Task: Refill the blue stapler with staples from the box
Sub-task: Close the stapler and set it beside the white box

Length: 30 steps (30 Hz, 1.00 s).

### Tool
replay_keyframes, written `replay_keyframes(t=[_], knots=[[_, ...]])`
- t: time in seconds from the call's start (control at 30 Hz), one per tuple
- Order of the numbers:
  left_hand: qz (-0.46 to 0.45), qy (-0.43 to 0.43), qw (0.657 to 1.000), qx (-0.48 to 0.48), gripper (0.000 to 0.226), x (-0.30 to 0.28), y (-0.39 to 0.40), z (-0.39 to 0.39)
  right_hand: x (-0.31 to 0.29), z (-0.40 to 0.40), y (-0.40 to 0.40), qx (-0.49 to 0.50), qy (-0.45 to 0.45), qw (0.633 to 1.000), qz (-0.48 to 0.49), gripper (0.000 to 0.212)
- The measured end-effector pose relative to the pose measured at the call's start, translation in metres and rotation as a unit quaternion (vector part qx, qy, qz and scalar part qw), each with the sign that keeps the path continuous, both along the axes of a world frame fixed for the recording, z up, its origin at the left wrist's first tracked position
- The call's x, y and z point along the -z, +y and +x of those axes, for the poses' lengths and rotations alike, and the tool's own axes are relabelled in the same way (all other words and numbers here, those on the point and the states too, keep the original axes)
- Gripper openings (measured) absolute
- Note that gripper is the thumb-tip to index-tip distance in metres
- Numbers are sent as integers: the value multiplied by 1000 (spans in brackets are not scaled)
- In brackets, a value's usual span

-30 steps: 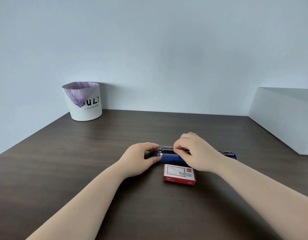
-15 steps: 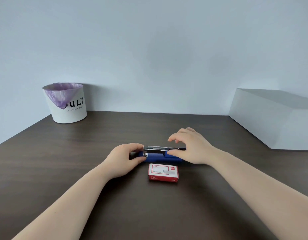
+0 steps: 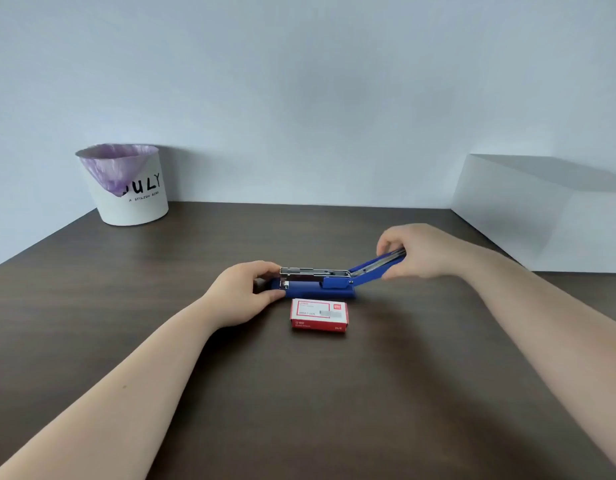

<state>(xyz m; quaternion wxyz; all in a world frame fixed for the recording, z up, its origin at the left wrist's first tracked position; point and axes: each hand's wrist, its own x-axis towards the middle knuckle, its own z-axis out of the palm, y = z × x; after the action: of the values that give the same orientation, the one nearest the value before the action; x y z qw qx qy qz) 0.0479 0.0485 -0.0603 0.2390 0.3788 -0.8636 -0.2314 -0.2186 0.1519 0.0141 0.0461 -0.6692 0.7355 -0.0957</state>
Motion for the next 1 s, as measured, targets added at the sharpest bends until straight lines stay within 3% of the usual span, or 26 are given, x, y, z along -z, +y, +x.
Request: replay_keyframes(t=[0.17,0.33,0.53,0.63,1.0], knots=[[0,1,1000,-3,31,0,-1,-1,-20,29,-7,-72,-63,986,-140,49],[1,-2,1000,-17,33,2,-2,1,-4,72,-32,-140,-112,974,-136,58],[5,2,1000,-10,31,1,0,1,30,82,-41,-152,-32,985,-69,40],[9,11,1000,-12,32,0,0,1,36,69,-36,-114,-34,989,-86,44],[28,21,997,-70,49,-4,1,-2,47,49,-19,-87,-44,991,-90,25]])
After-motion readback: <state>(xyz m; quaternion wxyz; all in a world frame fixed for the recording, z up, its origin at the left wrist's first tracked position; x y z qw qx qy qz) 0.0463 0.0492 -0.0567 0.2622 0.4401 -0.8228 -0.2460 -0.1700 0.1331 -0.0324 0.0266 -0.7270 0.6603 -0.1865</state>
